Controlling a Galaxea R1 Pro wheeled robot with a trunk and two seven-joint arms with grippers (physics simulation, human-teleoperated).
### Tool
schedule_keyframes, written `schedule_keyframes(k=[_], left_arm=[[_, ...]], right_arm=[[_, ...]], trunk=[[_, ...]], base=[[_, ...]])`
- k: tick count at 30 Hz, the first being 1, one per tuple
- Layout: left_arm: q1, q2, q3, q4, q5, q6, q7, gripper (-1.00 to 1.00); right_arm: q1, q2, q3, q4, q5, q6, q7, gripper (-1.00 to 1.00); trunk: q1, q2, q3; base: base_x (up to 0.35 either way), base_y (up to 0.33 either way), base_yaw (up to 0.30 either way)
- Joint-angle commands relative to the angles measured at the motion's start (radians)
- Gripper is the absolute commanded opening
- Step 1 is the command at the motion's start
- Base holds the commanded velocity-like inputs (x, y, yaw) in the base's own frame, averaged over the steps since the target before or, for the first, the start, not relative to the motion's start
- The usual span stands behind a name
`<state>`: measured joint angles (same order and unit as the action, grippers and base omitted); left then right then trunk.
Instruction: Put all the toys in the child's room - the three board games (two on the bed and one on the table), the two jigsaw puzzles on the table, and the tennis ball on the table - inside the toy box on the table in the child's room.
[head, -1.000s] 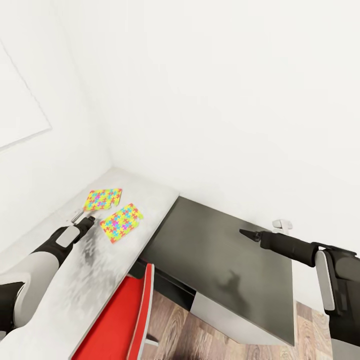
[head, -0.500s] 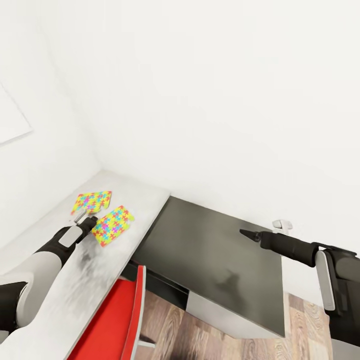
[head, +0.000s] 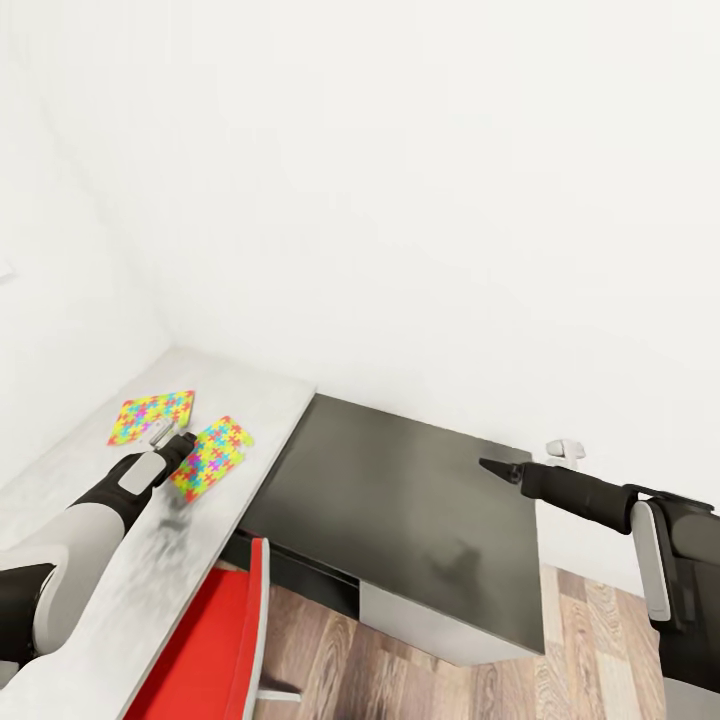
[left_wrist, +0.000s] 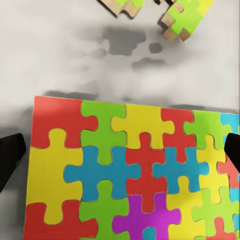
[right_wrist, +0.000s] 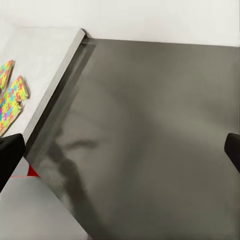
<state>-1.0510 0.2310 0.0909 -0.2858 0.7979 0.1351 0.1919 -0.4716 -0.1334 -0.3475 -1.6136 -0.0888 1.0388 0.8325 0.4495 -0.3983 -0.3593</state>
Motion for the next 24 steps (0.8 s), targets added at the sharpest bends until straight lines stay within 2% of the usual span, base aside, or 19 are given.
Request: schedule_keyframes(k=[1,17,24], left_arm=[[0.000,0.000,0.004,-0.003,0.005,0.006,0.004,1.00],[0.000,-0.001,0.004,-0.003,0.004,0.006,0.004,1.00],[0.000,-0.001,0.004,-0.003,0.005,0.006,0.004,1.00]], right_arm=[[-0.001,0.000,-0.001,0.000,-0.008,0.008,-0.003,1.00],[-0.001,0.000,-0.001,0.000,-0.007,0.008,-0.003,1.00],[-0.001,0.000,-0.001,0.000,-0.006,0.008,-0.004,1.00]], trunk=[[0.001,-0.002,-0.002],[0.001,-0.002,-0.002],[0.001,-0.002,-0.002]], base=[[0.000,0.000,-0.043],[0.000,0.000,-0.016],[0.000,0.000,-0.184]])
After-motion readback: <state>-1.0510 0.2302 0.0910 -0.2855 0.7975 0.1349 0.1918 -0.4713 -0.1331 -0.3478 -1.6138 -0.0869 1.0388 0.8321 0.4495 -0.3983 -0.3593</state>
